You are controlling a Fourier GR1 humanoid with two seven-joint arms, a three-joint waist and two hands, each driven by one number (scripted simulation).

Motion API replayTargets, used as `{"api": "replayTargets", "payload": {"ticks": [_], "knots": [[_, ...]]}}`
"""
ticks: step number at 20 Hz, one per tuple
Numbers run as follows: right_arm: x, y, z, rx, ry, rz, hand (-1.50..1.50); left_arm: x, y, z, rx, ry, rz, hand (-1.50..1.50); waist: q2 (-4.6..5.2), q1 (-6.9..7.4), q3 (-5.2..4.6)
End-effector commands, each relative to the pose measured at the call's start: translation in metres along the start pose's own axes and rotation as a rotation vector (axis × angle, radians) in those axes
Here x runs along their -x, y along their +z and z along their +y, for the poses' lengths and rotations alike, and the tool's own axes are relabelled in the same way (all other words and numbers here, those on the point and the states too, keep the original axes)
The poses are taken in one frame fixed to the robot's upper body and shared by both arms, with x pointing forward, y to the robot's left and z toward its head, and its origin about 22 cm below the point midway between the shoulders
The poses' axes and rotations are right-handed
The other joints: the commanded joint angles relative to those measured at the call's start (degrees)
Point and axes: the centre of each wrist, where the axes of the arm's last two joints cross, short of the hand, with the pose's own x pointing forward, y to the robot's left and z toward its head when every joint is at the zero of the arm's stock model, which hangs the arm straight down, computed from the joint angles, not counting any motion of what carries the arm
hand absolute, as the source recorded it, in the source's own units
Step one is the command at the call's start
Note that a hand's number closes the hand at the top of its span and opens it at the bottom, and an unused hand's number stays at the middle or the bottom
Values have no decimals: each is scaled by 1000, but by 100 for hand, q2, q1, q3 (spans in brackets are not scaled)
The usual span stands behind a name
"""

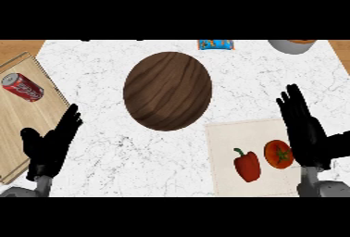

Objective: Pick the tomato from the placemat and place it in the bowl

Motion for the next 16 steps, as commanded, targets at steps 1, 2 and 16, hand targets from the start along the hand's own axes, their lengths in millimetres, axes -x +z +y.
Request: {"api": "replayTargets", "payload": {"ticks": [1,2,16], "knots": [[6,-4,1,34,-3,-50,150,-24,-4,-7,31,-16,-21,0,-40,-37,-143],[14,21,-9,95,37,-95,150,-12,-10,27,21,-35,-52,0,-43,-106,-149],[78,91,8,330,581,-617,-150,-78,-27,8,164,-46,-147,0,-49,-108,-146]]}}
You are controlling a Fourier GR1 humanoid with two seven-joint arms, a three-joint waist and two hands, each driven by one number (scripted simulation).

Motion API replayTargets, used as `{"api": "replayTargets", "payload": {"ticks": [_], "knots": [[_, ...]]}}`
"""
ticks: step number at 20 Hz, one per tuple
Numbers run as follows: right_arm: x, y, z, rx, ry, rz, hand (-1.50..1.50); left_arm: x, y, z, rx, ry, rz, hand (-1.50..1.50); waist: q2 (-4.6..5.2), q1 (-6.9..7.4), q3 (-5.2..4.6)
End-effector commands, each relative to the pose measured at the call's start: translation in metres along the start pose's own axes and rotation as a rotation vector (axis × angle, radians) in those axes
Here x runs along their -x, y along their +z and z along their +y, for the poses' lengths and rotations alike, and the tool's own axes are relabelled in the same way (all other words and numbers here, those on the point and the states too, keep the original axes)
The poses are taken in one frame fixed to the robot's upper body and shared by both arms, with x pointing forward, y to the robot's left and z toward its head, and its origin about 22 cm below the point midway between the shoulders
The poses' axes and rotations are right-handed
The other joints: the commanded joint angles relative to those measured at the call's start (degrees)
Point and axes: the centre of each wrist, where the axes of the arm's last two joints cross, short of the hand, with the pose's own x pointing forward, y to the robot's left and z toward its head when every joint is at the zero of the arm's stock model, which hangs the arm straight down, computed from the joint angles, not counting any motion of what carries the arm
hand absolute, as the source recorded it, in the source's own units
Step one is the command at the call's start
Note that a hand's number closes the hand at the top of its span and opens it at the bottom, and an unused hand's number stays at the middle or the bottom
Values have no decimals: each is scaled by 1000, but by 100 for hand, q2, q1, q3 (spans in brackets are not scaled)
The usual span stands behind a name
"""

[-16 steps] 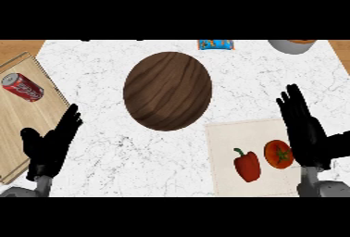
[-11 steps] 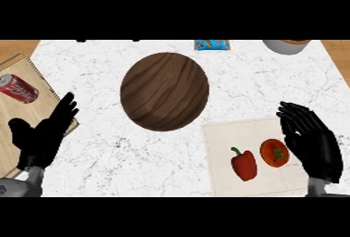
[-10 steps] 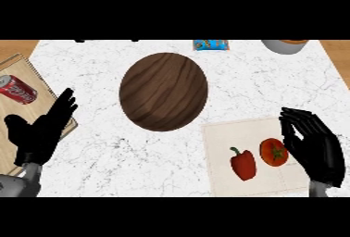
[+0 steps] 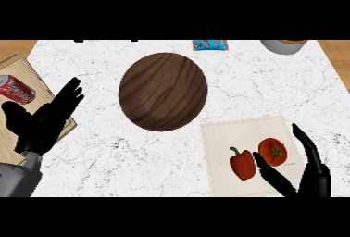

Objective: Pick the tomato from the placemat and place it in the bowl

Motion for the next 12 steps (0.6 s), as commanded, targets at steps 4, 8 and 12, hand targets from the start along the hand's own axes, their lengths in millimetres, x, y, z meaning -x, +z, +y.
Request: {"api": "replayTargets", "payload": {"ticks": [4,8,12], "knots": [[-35,31,-8,76,249,-46,-150,6,-7,-5,23,-3,1,0,5,11,-18],[-49,44,-27,-2,388,95,-150,-13,-9,2,23,-6,-10,0,31,39,-41],[-64,37,-51,-129,509,215,-150,-7,-6,11,43,-4,-18,0,59,130,-56]]}}
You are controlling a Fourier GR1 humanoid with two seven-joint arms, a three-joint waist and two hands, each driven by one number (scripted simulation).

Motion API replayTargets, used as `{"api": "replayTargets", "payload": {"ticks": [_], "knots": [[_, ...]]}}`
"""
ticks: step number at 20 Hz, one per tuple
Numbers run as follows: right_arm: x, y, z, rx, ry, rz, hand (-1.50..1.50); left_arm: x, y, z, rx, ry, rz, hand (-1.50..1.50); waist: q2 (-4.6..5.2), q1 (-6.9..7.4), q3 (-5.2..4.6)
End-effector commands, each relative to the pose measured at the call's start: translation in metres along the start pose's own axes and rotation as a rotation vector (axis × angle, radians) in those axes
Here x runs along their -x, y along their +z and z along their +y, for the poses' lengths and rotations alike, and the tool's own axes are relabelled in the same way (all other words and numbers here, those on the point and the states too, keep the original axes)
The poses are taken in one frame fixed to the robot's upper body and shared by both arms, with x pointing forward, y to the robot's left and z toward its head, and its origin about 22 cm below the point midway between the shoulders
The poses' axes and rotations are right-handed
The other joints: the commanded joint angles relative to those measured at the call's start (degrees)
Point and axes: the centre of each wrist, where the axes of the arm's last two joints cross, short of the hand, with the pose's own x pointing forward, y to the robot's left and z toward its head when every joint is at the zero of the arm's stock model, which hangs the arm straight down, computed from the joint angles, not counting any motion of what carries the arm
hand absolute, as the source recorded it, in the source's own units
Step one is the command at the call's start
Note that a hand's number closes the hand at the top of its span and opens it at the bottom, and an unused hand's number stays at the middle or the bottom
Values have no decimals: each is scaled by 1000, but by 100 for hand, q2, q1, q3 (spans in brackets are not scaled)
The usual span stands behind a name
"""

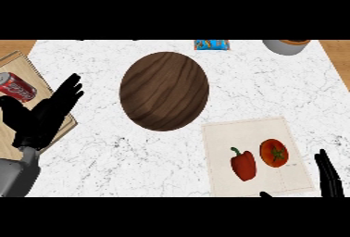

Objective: Pick the tomato from the placemat and place it in the bowl

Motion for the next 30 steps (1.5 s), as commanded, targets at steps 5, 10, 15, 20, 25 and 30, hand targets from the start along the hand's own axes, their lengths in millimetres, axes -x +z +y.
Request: {"api": "replayTargets", "payload": {"ticks": [5,10,15,20,25,30], "knots": [[-44,-22,-28,-188,246,175,-150,-3,-2,-3,6,-1,-4,0,13,139,2],[-98,-43,-26,-283,322,227,-150,-8,0,-7,36,16,3,0,-12,197,16],[-139,-52,-9,-367,420,324,-150,-5,-6,-17,11,15,-3,0,-21,109,28],[-153,-80,-11,-445,466,370,-150,-14,-25,-29,20,8,-4,0,-16,21,36],[-153,-85,-6,-451,481,396,-150,-5,-11,10,8,-1,-2,0,-29,43,40],[-143,-85,7,-461,524,445,-150,0,-2,-6,2,-4,-5,0,-34,44,41]]}}
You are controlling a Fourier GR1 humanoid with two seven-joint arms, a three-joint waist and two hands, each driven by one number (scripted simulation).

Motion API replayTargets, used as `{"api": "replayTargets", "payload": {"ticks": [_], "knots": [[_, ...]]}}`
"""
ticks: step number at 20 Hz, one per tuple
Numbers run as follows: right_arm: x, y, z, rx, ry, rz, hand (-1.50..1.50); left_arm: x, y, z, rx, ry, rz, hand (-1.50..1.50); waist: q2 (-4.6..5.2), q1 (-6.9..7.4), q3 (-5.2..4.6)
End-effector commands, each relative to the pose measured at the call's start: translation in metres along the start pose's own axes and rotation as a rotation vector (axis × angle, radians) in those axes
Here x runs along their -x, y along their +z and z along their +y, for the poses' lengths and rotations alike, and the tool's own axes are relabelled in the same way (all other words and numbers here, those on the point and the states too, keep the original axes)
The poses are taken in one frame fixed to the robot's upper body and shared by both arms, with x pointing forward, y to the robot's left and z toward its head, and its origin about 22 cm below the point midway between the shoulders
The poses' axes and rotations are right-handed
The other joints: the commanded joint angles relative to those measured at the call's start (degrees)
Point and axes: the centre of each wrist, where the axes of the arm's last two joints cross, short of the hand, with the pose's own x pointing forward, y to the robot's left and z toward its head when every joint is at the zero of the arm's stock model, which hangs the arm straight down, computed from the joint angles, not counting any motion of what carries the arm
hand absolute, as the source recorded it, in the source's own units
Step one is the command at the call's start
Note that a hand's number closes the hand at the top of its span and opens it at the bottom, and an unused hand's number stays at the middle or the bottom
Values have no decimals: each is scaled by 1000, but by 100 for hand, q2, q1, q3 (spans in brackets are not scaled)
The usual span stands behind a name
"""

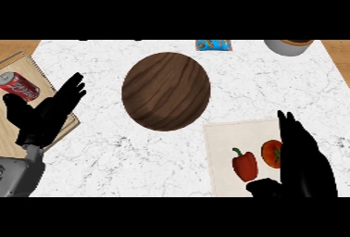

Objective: Pick the tomato from the placemat and place it in the bowl

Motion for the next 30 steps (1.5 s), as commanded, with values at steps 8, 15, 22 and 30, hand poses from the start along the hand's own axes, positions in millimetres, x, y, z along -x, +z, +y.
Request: {"api": "replayTargets", "payload": {"ticks": [8,15,22,30], "knots": [[19,-11,13,-25,37,72,-150,11,-7,6,-6,19,6,0,0,-36,2],[5,-52,21,-73,30,119,-150,-13,14,8,4,-11,9,0,-2,16,3],[21,-38,34,-86,8,137,-150,7,11,12,2,-5,-6,0,-5,-13,2],[33,-62,59,-112,51,144,-150,11,-9,18,-11,10,3,0,2,-26,1]]}}
